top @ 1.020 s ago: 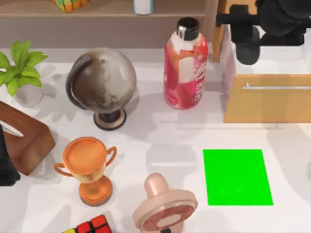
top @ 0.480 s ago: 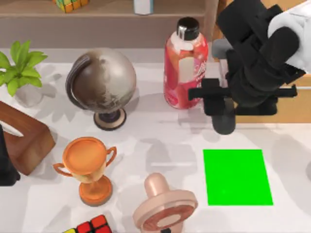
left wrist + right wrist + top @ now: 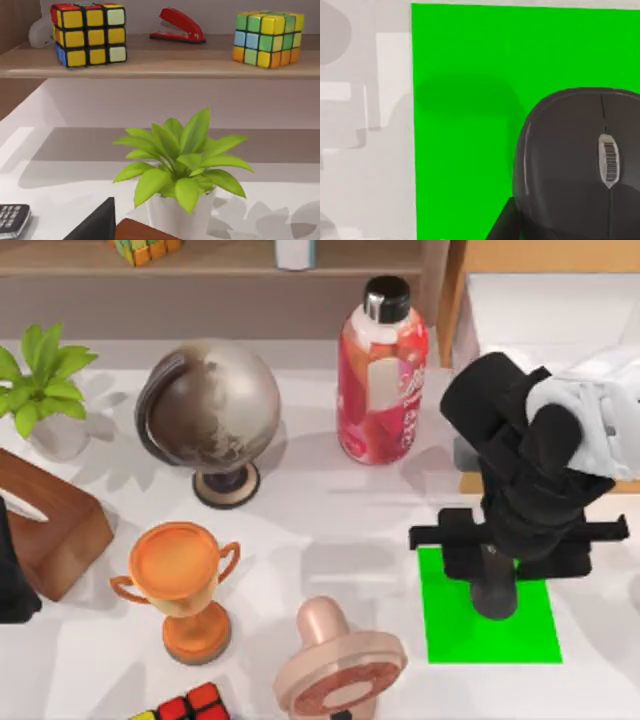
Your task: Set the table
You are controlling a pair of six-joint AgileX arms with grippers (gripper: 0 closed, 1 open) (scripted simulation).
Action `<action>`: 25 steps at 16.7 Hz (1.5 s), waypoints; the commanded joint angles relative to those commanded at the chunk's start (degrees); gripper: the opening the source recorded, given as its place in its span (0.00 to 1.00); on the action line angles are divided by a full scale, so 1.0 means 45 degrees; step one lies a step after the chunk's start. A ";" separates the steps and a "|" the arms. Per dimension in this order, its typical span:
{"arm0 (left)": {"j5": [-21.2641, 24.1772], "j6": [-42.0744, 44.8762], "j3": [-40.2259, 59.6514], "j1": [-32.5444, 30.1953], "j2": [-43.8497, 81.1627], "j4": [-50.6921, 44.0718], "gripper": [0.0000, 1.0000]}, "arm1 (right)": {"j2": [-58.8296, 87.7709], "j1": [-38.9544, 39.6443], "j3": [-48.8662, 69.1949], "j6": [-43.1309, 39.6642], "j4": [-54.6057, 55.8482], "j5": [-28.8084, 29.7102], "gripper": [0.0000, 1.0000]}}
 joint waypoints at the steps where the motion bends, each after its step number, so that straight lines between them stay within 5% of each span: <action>1: 0.0000 0.0000 0.0000 0.0000 0.0000 0.0000 1.00 | 0.0037 -0.0011 -0.0103 0.0034 0.0013 0.0015 0.00; 25: 0.0000 0.0000 0.0000 0.0000 0.0000 0.0000 1.00 | -0.0719 -0.0060 0.0352 0.0008 0.0525 0.0036 0.00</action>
